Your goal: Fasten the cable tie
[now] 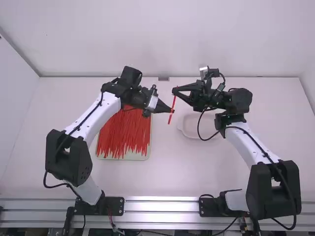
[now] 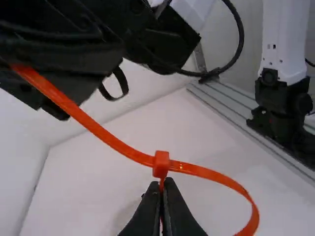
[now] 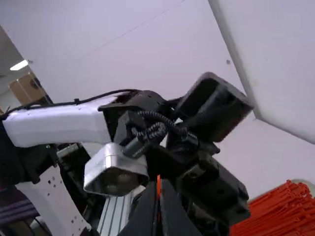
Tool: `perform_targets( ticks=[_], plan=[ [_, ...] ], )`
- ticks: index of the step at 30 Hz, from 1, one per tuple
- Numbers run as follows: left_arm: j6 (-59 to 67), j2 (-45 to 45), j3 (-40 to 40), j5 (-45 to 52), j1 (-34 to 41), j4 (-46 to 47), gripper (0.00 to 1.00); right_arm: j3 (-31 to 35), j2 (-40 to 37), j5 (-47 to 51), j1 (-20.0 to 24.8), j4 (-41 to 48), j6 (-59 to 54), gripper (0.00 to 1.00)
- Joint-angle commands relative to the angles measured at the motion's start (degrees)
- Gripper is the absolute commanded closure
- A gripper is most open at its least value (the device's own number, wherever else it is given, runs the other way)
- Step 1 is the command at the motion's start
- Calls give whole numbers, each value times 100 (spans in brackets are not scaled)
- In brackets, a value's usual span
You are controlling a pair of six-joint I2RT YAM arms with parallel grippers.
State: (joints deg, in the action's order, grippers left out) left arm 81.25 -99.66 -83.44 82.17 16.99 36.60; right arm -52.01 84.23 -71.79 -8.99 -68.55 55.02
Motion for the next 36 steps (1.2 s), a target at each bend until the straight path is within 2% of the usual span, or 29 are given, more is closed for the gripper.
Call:
perform_targets(
  ticks=[1,6,15,25,31,32,33,34,36],
  plan=[
    [584,11,437,-424,79,37,98,-160,-66,411,4,-358,289,100],
    [516,11,986,-413,39,-420,98,-160,-66,413,11,-791,518,100],
    [516,11,2057,-7,24,-1349,98,-160,-66,590,4,-761,498,100],
    [-334,11,2234,-37,59,-1845,98,-160,-63,586,50,-713,492,100],
    [-647,11,2234,-33,63,-2022,97,-160,-63,581,35,-710,7,99],
    [-793,11,2234,-33,66,-2107,98,-160,-63,579,37,-706,-114,80],
    [-977,11,2234,-35,66,-2218,98,-160,-63,586,28,-627,-284,23],
    [-1043,11,2234,-35,66,-2267,98,-160,-63,599,31,-549,-378,2],
    [-1187,11,2234,-31,63,-2374,98,-160,-63,640,48,-334,-627,1]
  ],
)
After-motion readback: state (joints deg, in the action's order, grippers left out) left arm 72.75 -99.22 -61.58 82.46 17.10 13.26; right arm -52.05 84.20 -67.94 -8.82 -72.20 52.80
